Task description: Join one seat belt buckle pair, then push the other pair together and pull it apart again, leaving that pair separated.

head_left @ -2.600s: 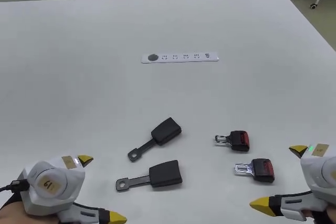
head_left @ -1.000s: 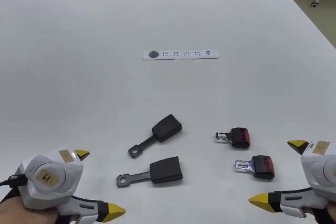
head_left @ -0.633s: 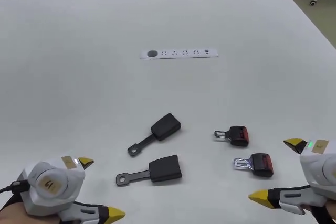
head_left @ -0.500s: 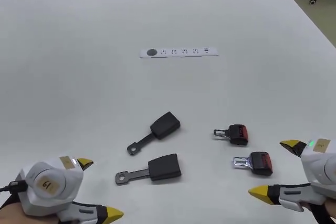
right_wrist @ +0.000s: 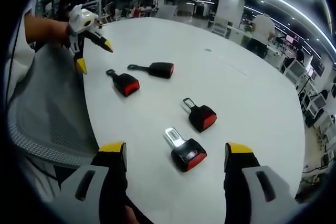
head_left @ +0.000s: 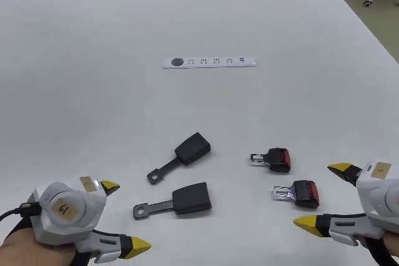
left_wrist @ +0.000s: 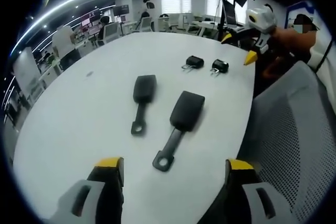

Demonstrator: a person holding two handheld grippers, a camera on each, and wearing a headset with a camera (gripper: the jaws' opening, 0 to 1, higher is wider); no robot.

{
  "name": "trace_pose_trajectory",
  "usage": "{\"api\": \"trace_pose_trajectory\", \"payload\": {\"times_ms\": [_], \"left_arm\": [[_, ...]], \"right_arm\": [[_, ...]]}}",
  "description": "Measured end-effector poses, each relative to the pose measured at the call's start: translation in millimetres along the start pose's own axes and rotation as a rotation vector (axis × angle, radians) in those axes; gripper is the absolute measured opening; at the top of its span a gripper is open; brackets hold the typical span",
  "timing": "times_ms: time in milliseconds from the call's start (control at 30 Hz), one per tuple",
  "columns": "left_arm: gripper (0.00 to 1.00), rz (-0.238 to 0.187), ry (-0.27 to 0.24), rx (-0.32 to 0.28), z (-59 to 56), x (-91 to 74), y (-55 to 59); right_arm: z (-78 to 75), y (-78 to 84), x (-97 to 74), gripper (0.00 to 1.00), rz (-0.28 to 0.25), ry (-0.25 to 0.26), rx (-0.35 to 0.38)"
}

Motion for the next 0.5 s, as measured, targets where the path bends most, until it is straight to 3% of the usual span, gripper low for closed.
{"api": "trace_pose_trajectory", "payload": {"times_ms": [67,133,267,500], "left_arm": [[0.77,-0.001,0.003,0.023,-0.4,1.6,-3.9],[0.77,-0.031,-0.020,0.097,1.6,2.6,-11.3],[0.73,-0.014,0.002,0.125,-6.3,8.9,-20.0],[0.70,-0.006,0.048,0.191,-14.5,21.7,-33.1]], "right_arm": [[-2.0,1.3,1.4,0.76,0.013,0.008,-0.005],[-1.4,1.0,2.3,0.71,0.016,-0.005,-0.024],[-3.8,1.1,7.0,0.68,0.037,-0.003,-0.073],[-7.5,-1.4,19.0,0.60,0.057,-0.043,-0.116]]}}
Point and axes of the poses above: the centre of the closed fingertips' face, and the gripper's own axes: x roughly forward along the fingers, z roughly to its left, y roughly out of its underside, the point moved 3 cm from there along -x, roughly backward along the fingers, and after that the axes turned 15 degrees about z, right-handed, at the moved point
